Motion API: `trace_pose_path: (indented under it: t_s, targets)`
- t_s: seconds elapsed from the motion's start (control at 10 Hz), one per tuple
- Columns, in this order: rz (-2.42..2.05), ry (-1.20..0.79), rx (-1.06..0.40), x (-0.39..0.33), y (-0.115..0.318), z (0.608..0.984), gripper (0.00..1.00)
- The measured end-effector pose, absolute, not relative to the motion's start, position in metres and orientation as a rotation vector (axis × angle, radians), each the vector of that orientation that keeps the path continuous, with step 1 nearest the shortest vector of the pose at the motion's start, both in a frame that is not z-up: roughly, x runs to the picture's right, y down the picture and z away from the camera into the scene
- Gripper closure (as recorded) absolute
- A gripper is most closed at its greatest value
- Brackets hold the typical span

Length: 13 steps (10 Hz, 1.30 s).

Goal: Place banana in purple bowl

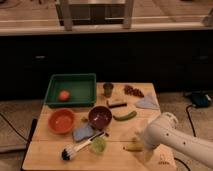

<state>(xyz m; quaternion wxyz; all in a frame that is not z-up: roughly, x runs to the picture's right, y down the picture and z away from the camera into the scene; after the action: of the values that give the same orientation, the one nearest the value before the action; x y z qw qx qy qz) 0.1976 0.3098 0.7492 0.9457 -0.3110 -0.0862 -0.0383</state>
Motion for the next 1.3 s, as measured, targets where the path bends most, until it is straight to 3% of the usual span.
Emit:
trace_pose_path:
  t_s: [0.3,0.4,0.7,1.1,1.3]
  targets:
    - [-0.072,-0.178,-0.636,0.2,0.314,0.752,0.2]
    - [-0.071,-0.178,-0.636,0.202,0.315,0.752,0.24]
    - [-0.072,-0.175,-0.638,0.204,0.32,0.754,0.49]
    - [-0.06,-0.174,-0.638,0.208,0.32,0.752,0.91]
    - [-0.054,-0.172,-0.618,0.209,0.306,0.745,0.99]
